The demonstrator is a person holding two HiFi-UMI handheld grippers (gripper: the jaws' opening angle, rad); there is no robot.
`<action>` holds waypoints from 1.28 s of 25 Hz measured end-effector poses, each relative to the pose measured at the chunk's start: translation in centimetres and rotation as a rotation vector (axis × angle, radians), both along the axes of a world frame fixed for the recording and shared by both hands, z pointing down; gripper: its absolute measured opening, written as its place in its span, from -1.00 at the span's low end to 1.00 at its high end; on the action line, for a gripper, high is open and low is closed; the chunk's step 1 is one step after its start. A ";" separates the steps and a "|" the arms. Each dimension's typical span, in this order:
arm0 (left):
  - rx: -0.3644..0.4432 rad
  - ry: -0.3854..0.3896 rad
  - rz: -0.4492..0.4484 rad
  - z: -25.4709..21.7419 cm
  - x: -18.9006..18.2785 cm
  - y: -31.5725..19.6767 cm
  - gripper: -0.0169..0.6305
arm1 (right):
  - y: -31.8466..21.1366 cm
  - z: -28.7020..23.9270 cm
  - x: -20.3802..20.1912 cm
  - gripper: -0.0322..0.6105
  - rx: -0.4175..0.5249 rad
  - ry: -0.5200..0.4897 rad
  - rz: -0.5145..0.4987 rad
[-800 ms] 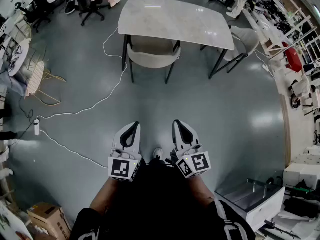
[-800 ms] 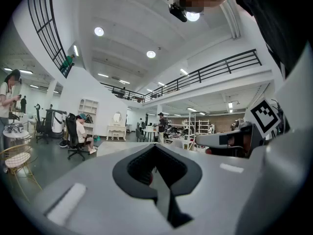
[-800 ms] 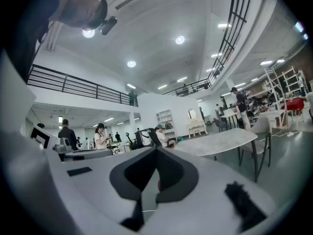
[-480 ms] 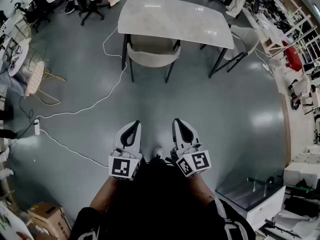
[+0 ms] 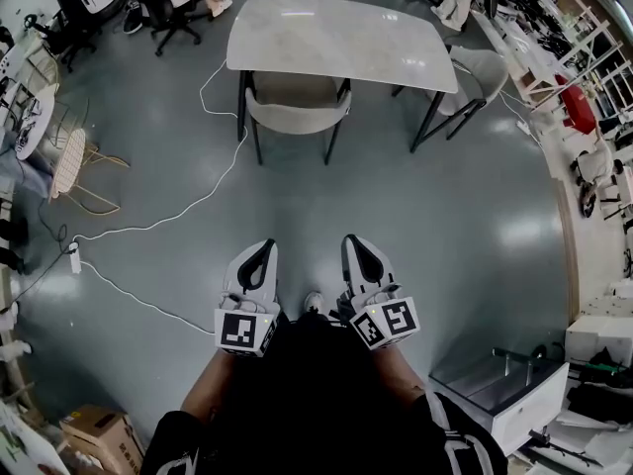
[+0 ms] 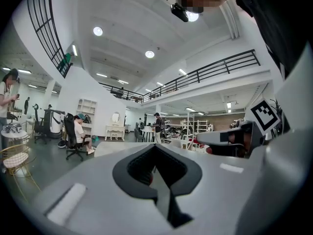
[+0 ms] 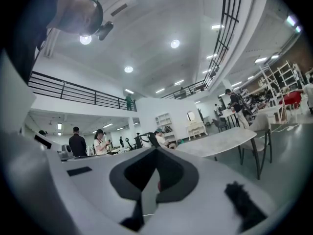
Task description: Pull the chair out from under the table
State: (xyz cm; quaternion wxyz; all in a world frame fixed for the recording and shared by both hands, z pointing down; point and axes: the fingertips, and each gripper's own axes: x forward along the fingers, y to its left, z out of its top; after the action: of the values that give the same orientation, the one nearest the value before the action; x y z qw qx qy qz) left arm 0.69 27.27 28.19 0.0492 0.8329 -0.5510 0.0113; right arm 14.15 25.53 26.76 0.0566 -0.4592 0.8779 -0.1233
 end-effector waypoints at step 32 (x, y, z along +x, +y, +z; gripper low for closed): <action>-0.049 -0.095 -0.031 1.8 5.6 -4.5 -0.93 | -4.9 3.5 3.4 -0.85 -0.041 0.005 -0.146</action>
State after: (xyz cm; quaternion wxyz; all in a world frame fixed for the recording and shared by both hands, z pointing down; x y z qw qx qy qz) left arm 6.32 22.79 29.98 0.0433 0.8215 -0.5651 0.0636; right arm 17.59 20.61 30.24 0.0359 -0.3952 0.9065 -0.1441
